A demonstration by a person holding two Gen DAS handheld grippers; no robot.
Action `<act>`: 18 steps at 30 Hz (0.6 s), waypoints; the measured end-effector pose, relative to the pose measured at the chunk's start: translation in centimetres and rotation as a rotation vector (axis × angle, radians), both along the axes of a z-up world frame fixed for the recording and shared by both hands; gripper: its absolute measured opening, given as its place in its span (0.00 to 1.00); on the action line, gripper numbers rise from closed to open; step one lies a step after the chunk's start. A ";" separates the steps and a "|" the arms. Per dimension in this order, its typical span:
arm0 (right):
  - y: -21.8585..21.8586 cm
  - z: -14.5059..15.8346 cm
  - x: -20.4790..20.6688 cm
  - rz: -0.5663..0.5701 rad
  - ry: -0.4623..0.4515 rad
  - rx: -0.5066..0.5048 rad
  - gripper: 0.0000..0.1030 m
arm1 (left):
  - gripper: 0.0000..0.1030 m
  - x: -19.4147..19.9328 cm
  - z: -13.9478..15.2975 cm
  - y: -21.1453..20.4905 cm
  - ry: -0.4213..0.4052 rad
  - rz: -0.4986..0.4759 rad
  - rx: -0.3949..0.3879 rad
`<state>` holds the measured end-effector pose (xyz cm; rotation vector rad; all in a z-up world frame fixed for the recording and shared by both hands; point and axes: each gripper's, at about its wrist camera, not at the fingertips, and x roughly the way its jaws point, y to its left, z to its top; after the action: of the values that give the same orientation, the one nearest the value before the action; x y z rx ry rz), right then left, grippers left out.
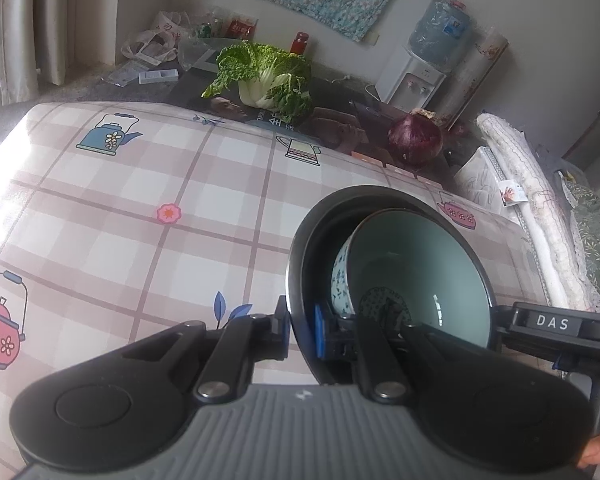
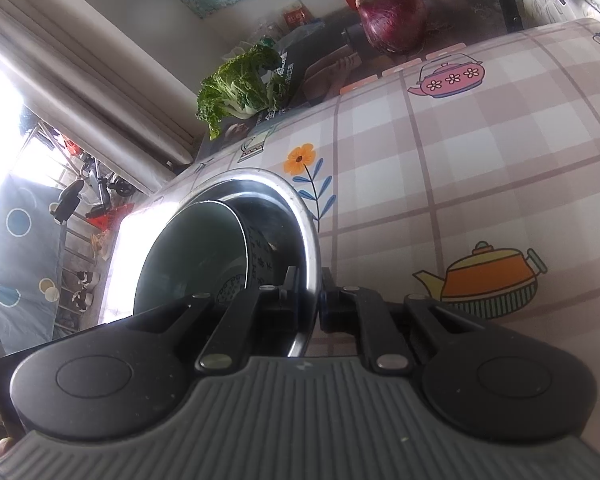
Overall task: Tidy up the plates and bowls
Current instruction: 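Lift the steel basin with the teal bowl and carry it over the plate stack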
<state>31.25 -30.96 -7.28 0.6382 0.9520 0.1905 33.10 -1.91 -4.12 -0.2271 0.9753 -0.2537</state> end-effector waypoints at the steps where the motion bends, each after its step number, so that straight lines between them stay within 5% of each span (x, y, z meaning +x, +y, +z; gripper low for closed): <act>1: 0.0 0.2 -0.1 -0.001 -0.002 0.002 0.09 | 0.11 -0.1 0.2 0.0 -0.003 0.000 -0.004; 18: 1.2 4.7 -5.7 -0.007 -0.053 0.007 0.09 | 0.11 -6.2 4.4 2.2 -0.069 -0.007 -0.050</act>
<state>25.56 -29.78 -2.56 0.6403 0.8988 0.2039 26.86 0.33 0.27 -0.2590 0.9023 -0.2911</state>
